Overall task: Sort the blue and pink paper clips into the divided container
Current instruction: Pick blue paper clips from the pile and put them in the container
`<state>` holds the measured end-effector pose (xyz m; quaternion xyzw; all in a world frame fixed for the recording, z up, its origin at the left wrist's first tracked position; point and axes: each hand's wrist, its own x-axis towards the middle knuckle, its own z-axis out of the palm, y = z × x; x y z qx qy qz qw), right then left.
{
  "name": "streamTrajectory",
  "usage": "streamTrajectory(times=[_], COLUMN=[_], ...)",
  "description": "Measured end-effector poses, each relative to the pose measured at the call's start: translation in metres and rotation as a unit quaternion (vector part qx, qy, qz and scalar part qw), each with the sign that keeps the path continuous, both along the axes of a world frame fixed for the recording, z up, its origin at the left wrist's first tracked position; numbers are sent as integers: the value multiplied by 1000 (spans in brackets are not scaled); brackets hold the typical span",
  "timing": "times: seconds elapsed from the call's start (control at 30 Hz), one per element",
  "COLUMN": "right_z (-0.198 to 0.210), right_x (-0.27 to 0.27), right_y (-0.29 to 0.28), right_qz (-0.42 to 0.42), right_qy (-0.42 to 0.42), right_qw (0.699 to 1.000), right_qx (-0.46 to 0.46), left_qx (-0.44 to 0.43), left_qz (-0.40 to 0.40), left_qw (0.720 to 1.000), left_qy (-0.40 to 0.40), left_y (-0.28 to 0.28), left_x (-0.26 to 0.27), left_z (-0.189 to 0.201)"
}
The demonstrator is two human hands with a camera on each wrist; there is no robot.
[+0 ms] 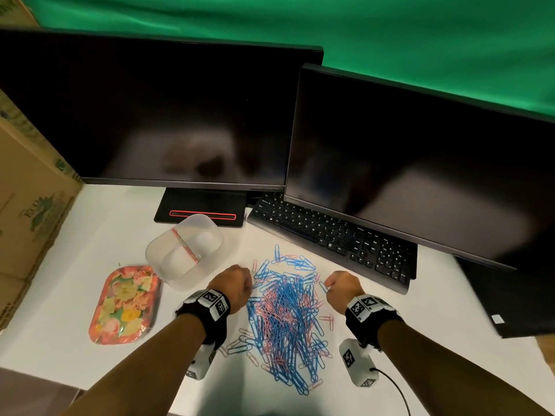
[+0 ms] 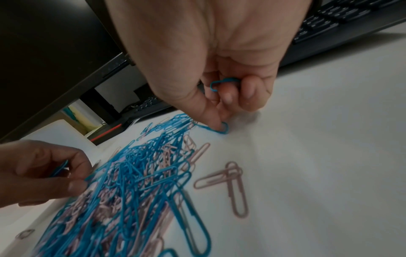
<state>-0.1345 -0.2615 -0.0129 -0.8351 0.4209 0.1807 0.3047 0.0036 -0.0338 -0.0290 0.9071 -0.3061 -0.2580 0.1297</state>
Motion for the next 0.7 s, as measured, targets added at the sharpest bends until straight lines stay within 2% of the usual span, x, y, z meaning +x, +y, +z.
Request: streamTrajectory(times=[0.13,0.27,0.33,0.37,0.47,0.53,0.6,0.7], right_z=[1,18,30,36,53,64,74,81], right_x=[-9,-8,-1,5,29,49,71,104], right_y=[-10,-13,-3,3,31,55,81,118], right_qz=[27,-5,-25,-32,-7,22,47,60], right_qy=[-48,-83,-107,-126,-161,-169,-171,-165], right_qw=[998,985,970,959,926,911,904,908], right_qx=[42,152,217,253,342,376,388,381], left_qx=[-57,-149,-202,-234,-342,-394,-419,-415], left_qz=[48,107,159,194,295,343,386,440], left_qw=[997,974,940,912,806,748,719,705], left_qy=[32,131,226,275,383,409,399,371], left_y=[7,17,23,26,37,48,62,79], left_x=[-2,-5,-5,-4,0,5,12,21], left_z=[8,23,35,42,67,80,87,95])
